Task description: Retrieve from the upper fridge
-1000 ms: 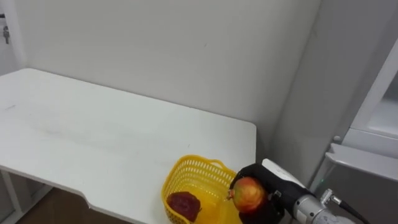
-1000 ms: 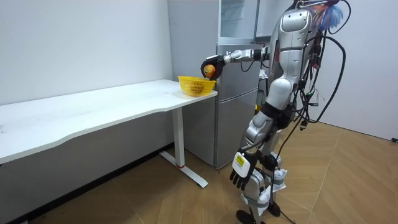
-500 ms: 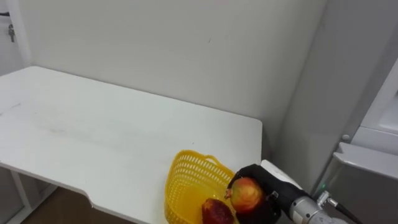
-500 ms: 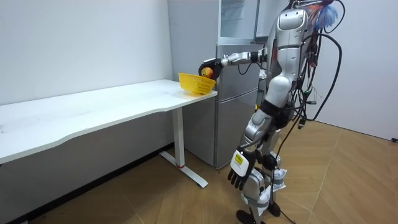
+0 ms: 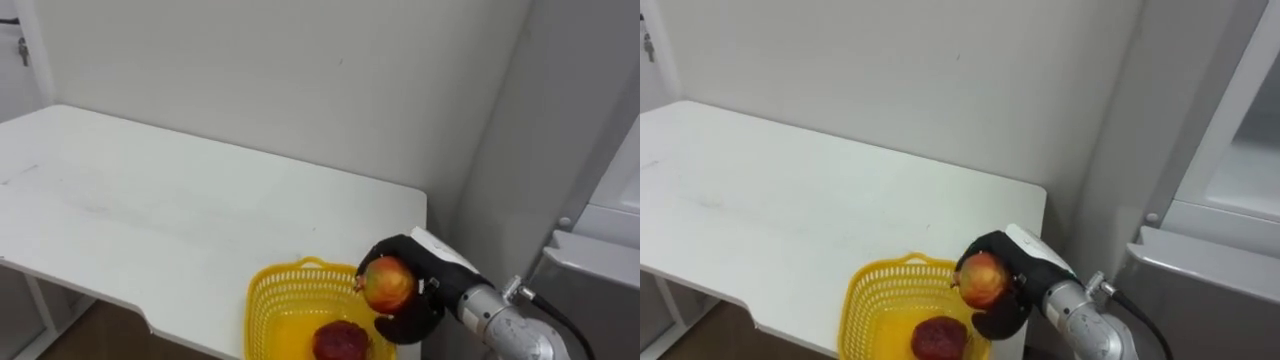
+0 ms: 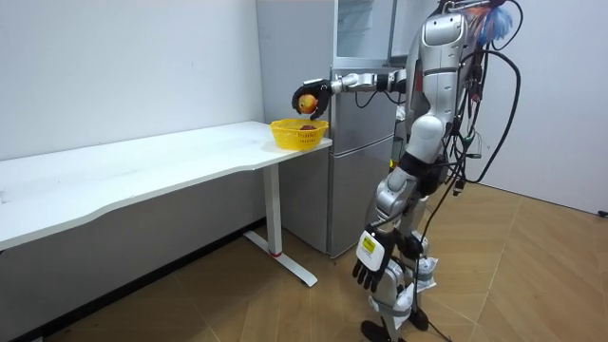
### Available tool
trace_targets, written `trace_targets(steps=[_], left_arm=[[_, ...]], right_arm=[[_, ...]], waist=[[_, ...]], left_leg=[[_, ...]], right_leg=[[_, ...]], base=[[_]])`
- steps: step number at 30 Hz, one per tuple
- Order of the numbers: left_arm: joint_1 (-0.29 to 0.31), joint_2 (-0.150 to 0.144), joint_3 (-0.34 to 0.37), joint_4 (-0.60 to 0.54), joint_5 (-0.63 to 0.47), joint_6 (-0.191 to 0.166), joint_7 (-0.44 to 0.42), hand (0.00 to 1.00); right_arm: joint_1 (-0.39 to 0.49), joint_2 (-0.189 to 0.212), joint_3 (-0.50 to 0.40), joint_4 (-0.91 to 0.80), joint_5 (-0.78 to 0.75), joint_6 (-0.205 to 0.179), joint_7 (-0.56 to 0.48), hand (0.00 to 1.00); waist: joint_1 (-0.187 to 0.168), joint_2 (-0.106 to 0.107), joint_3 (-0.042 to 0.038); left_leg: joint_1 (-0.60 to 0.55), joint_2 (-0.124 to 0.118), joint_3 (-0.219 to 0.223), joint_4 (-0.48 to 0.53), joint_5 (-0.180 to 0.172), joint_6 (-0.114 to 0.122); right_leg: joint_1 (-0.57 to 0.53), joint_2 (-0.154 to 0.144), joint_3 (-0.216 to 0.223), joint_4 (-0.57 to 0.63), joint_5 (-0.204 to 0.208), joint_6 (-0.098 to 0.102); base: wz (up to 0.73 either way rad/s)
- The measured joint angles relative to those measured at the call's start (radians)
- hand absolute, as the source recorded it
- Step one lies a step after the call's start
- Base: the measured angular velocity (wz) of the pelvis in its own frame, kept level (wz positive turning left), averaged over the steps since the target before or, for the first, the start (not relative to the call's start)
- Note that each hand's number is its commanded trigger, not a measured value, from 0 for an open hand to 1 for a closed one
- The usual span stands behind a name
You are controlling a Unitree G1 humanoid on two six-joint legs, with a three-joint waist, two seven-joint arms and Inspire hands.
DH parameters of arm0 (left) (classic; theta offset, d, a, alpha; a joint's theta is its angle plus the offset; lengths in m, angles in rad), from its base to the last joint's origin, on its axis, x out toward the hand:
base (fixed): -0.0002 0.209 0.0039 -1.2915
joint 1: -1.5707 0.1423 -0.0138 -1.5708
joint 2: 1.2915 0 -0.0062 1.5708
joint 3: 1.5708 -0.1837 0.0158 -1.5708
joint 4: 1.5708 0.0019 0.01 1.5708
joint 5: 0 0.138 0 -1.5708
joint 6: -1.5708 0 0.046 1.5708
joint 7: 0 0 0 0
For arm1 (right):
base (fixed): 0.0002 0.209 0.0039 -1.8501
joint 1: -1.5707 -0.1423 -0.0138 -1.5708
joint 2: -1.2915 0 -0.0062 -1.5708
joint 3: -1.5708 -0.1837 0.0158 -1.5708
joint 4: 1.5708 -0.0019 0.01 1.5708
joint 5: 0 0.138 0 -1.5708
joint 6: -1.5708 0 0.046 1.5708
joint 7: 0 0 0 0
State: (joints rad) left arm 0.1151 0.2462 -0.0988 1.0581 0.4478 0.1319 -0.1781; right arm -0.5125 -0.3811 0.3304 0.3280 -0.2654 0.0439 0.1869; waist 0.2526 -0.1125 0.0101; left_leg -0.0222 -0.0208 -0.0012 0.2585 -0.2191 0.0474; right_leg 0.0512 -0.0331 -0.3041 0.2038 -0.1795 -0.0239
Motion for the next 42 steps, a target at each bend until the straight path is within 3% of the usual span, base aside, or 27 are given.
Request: trace_targets(steps=[4, 8, 37, 42], left_arm=[[-0.002, 0.000, 0.000, -0.003, 0.000, -0.002, 0.000, 0.00], [-0.001, 0.000, 0.008, -0.005, 0.025, -0.001, -0.008, 0.00], [-0.005, -0.001, 0.008, -0.004, 0.023, 0.000, 0.020, 0.00], [-0.004, 0.000, 0.007, 0.006, 0.014, -0.003, 0.018, 0.00]], right_arm=[[-0.013, 0.000, 0.000, -0.007, -0.001, 0.000, 0.001, 0.00], [-0.015, 0.000, 0.000, -0.011, -0.034, 0.001, 0.011, 0.00], [-0.015, 0.000, -0.001, -0.114, -0.049, 0.001, 0.022, 0.00], [-0.014, 0.000, -0.005, -0.131, 0.037, 0.001, 0.012, 0.00]], waist=[[0.000, -0.009, 0.0050], [-0.001, -0.018, 0.0036], [-0.029, -0.021, 0.0011], [-0.032, -0.017, 0.0038]], left_leg=[[-0.001, 0.000, 0.000, 0.000, 0.000, 0.000], [-0.001, 0.000, -0.001, -0.002, 0.000, 0.000], [0.000, 0.000, -0.001, -0.001, 0.000, 0.000], [0.010, 0.000, 0.006, -0.002, 0.000, 0.000]], right_leg=[[0.000, 0.000, 0.000, 0.000, 0.000, 0.000], [-0.001, 0.000, 0.001, -0.001, 0.000, 0.000], [0.002, 0.000, 0.002, -0.001, 0.000, 0.000], [0.005, 0.000, 0.006, -0.001, 0.000, 0.000]], base=[[0.00], [0.00], [0.00], [-0.02]])
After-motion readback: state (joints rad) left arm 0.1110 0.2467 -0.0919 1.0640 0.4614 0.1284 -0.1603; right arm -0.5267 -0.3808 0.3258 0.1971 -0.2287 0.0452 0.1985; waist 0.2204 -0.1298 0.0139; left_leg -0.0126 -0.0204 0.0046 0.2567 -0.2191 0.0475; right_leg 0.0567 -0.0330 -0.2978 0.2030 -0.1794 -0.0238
